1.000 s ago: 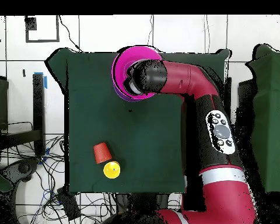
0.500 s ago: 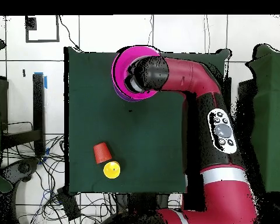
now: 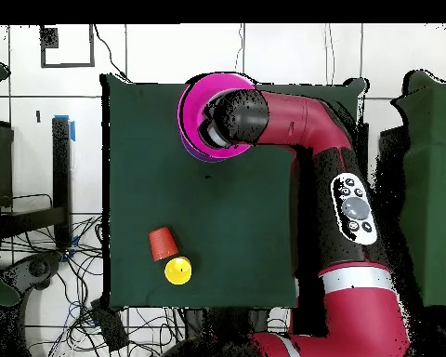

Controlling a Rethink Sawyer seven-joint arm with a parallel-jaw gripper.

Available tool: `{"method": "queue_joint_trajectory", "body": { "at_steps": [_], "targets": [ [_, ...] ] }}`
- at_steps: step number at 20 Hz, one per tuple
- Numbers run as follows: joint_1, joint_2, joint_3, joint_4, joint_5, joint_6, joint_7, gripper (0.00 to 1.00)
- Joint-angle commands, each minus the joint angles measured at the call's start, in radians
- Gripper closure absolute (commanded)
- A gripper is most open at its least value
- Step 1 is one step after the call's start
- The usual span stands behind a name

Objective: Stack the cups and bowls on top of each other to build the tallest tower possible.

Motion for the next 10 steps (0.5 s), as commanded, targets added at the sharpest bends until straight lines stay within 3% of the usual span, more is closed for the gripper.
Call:
{"method": "queue_joint_trajectory", "body": {
  "at_steps": [1,10],
  "targets": [
    [0.005,0.024,0.064,-0.038,-0.093,0.108,-0.287,0.0],
    [0.009,-0.021,0.059,-0.011,-0.081,0.138,-0.271,0.0]
  ]
}}
